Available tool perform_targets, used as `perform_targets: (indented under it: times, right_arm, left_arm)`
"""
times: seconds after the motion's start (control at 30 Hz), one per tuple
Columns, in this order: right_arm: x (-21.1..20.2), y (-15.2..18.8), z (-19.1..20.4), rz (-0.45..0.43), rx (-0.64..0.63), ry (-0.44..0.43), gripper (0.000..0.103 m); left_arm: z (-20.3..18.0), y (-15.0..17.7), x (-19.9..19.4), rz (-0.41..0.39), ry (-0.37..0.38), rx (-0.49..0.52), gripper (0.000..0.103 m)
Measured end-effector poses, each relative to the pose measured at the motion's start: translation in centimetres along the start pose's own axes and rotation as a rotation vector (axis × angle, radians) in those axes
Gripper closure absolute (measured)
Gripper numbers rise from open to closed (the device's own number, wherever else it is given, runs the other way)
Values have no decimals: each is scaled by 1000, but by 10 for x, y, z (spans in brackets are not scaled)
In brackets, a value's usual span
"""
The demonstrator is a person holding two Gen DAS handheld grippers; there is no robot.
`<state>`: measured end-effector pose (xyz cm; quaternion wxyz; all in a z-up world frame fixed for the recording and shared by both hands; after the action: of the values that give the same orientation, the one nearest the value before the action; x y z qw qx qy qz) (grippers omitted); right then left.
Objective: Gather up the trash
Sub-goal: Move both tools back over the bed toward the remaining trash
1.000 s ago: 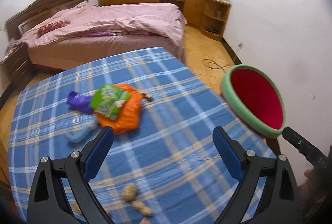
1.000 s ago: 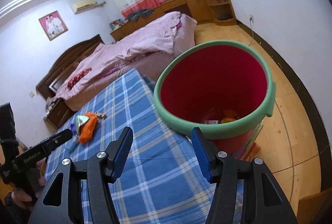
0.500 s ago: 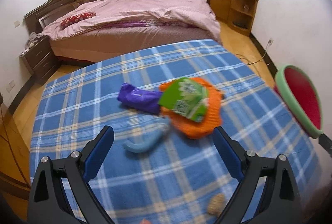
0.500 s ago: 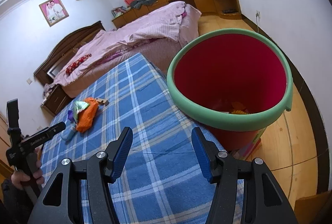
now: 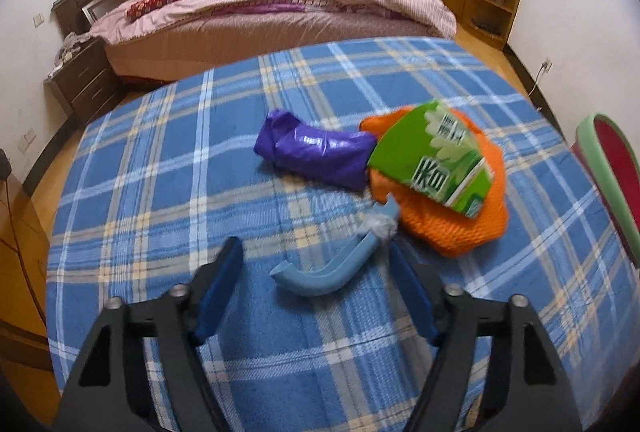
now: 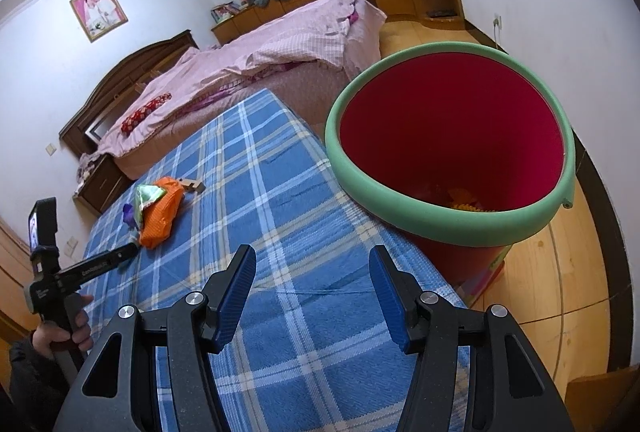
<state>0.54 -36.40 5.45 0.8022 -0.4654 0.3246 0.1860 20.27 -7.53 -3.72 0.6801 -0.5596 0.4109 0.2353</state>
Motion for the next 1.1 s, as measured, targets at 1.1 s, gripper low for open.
perform_targets:
  times: [1.1]
  right_arm:
    - [70, -35, 163, 107, -327, -174, 43]
  left_arm:
    - [84, -5, -28, -108, 91, -405, 64]
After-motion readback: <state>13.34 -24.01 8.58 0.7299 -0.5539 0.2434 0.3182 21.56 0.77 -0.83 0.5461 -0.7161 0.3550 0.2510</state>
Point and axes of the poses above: each gripper's, at about its wrist camera, not at the fingertips, and x roughly the way its jaws point, z to its left, y to its underside, the point moved 3 cm from there along x, roughly the way its jaws point, and after that the axes turned 1 degree about -x, right-handed, at the moved point
